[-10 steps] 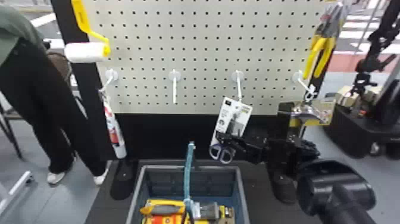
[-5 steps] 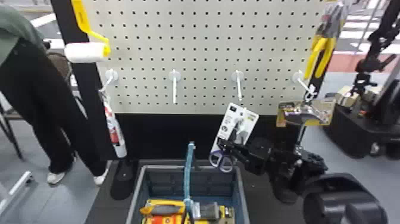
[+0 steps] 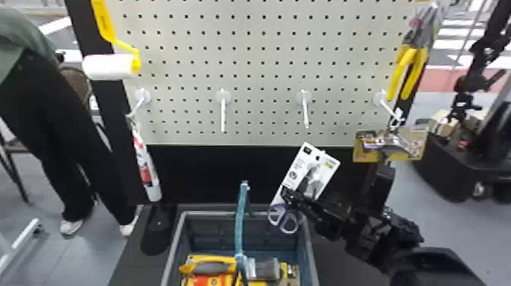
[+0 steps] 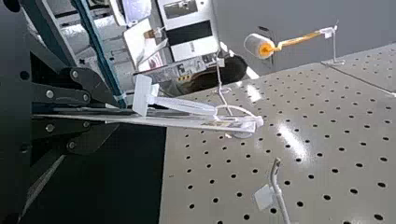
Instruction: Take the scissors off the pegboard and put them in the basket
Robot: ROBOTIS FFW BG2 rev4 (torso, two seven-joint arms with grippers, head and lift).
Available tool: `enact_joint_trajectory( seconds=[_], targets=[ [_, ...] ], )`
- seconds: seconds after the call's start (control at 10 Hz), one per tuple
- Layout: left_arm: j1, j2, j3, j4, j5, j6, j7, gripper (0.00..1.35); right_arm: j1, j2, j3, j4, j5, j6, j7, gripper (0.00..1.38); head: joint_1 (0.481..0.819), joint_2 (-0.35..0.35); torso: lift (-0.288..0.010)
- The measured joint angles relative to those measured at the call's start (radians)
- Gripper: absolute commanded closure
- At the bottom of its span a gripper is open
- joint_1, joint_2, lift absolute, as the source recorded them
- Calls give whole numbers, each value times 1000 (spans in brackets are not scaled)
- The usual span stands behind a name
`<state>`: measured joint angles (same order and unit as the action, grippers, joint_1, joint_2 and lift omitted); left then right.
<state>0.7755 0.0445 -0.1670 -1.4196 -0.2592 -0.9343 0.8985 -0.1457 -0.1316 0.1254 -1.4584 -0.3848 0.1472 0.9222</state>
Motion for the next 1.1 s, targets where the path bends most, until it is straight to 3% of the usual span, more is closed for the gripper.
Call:
enact_joint_trajectory(
  seconds=[0.3, 1.1],
  targets=[
    [-3, 2, -5, 0, 1, 5, 0, 369, 17, 22, 1, 26, -33, -1, -4, 1194, 549, 0, -100],
    [-6, 9, -14, 2, 7, 11, 0, 369, -8, 25, 119, 112, -118, 0, -3, 1194, 549, 0, -100]
  ],
)
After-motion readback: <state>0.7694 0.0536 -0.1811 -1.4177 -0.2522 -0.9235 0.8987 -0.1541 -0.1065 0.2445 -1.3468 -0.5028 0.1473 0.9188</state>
